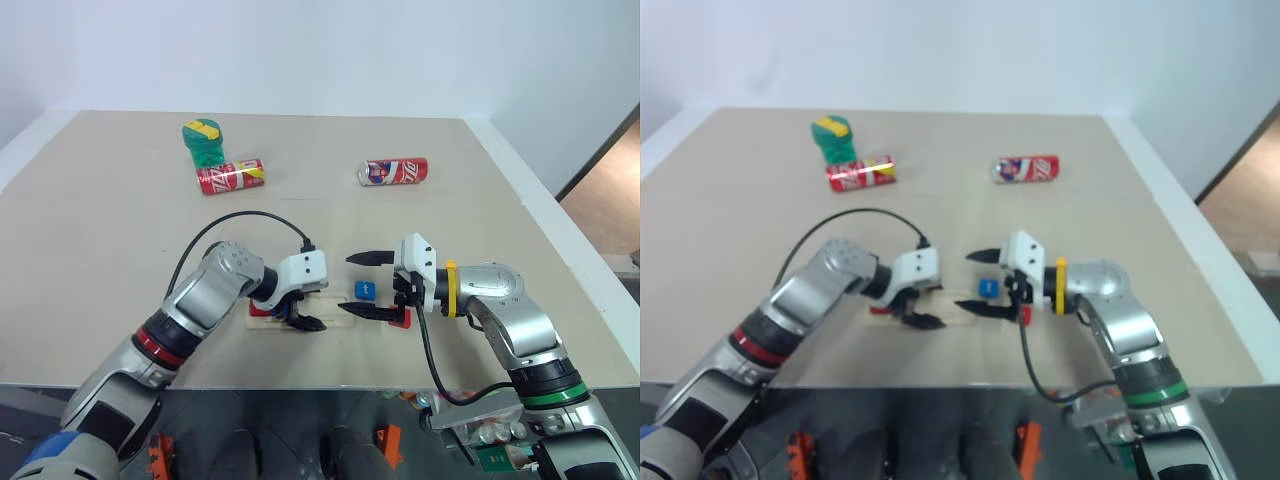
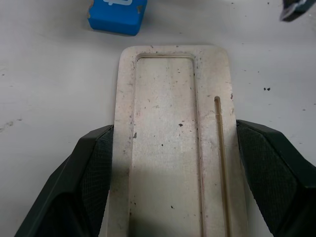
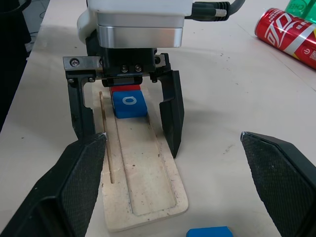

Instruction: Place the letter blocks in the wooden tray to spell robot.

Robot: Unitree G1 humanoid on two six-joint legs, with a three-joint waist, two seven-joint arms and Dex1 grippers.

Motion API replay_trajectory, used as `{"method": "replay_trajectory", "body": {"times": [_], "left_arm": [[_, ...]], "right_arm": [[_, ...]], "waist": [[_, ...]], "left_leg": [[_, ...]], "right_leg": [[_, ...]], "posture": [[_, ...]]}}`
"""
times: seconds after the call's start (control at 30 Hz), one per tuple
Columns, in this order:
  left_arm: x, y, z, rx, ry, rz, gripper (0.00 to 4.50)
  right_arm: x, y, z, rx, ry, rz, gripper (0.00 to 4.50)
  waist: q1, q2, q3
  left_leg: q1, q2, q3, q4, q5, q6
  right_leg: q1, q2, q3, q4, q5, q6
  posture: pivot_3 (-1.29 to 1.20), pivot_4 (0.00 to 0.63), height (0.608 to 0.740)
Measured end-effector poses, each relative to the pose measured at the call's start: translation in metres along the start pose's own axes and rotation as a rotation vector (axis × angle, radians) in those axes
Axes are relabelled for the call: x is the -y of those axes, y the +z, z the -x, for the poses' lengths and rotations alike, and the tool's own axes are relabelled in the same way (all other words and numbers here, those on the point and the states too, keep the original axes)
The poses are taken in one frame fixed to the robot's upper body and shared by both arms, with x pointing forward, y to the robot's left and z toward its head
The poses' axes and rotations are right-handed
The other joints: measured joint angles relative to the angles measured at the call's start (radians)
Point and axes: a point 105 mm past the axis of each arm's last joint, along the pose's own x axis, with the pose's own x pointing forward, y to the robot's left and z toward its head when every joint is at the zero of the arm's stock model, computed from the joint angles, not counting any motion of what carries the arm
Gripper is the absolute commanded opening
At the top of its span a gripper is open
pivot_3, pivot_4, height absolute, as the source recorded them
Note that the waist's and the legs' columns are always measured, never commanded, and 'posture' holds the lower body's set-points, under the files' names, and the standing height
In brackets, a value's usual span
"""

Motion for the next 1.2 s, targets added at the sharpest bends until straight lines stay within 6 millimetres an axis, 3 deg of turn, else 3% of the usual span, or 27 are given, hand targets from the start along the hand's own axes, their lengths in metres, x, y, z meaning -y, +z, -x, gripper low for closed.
{"method": "replay_trajectory", "body": {"times": [0.03,0.23,0.4,0.53,0.6,0.7,0.83,0.93,1.1,1.2], "left_arm": [[0.0,0.0,0.0,0.001,-0.002,-0.003,4.48],[-0.007,-0.004,0.015,0.023,0.023,0.029,4.48],[-0.021,-0.001,0.063,0.126,0.079,0.067,4.48],[-0.001,0.019,0.099,0.387,0.029,0.041,4.48],[0.006,0.013,0.098,0.403,0.012,0.069,4.48],[0.018,-0.013,0.083,0.371,0.012,0.113,4.48],[0.021,-0.001,0.084,0.475,0.05,0.111,4.48],[0.036,0.01,0.094,0.567,0.05,0.084,4.48],[0.062,-0.011,0.085,0.569,0.036,0.132,4.48],[0.065,-0.011,0.085,0.568,0.055,0.12,4.48]], "right_arm": [[0.002,0.0,0.001,0.0,-0.012,-0.005,4.5],[0.019,0.0,0.016,0.014,-0.147,-0.074,4.5],[0.034,-0.005,0.035,-0.013,-0.236,-0.128,4.5],[0.05,-0.032,0.06,-0.142,-0.304,-0.177,4.5],[0.051,-0.037,0.062,-0.159,-0.309,-0.183,4.5],[0.052,-0.043,0.061,-0.169,-0.304,-0.191,4.5],[0.053,-0.045,0.058,-0.183,-0.285,-0.177,4.5],[0.058,-0.049,0.061,-0.203,-0.294,-0.181,4.5],[0.06,-0.067,0.076,-0.275,-0.305,-0.221,4.5],[0.059,-0.068,0.078,-0.286,-0.299,-0.22,4.5]], "waist": [[0.0,0.0,0.0],[-0.001,0.002,0.001],[-0.001,0.008,0.006],[-0.001,0.009,0.006],[-0.001,0.009,0.006],[-0.001,0.009,0.007],[0.0,0.009,0.007],[0.0,0.009,0.007],[-0.001,0.009,0.007],[0.0,0.009,0.007]], "left_leg": [[0.0,0.0,0.0,0.0,0.0,0.0],[-0.001,0.0,0.0,-0.001,0.0,0.0],[-0.002,0.0,0.0,-0.004,0.0,0.0],[-0.002,-0.003,0.001,-0.007,0.0,0.0],[-0.002,-0.004,0.001,-0.008,0.0,0.001],[-0.002,-0.004,0.0,-0.009,0.0,0.001],[-0.002,-0.004,0.0,-0.008,0.0,0.0],[-0.001,-0.005,0.001,-0.008,0.0,0.0],[0.0,-0.005,0.002,-0.011,0.0,0.0],[0.0,-0.005,0.001,-0.011,0.0,0.0]], "right_leg": [[0.0,0.0,0.0,0.0,0.0,0.0],[-0.001,0.0,0.0,0.0,0.0,0.0],[-0.003,0.0,-0.001,-0.001,-0.002,0.0],[-0.003,-0.005,0.0,-0.002,-0.005,0.001],[-0.003,-0.005,0.0,-0.002,-0.005,0.002],[-0.003,-0.005,-0.001,-0.002,-0.005,0.001],[-0.002,-0.006,-0.001,-0.002,-0.005,0.001],[-0.001,-0.008,-0.001,-0.002,-0.005,0.002],[-0.002,-0.008,0.0,-0.003,-0.005,0.002],[-0.001,-0.008,-0.001,-0.003,-0.005,0.001]], "posture": [[0.0,0.15,0.74],[0.0,0.15,0.74],[0.0,0.15,0.74],[0.0,0.15,0.74],[0.0,0.15,0.74],[0.0,0.15,0.74],[0.0,0.15,0.74],[0.0,0.15,0.74],[0.0,0.15,0.74],[0.0,0.15,0.74]]}}
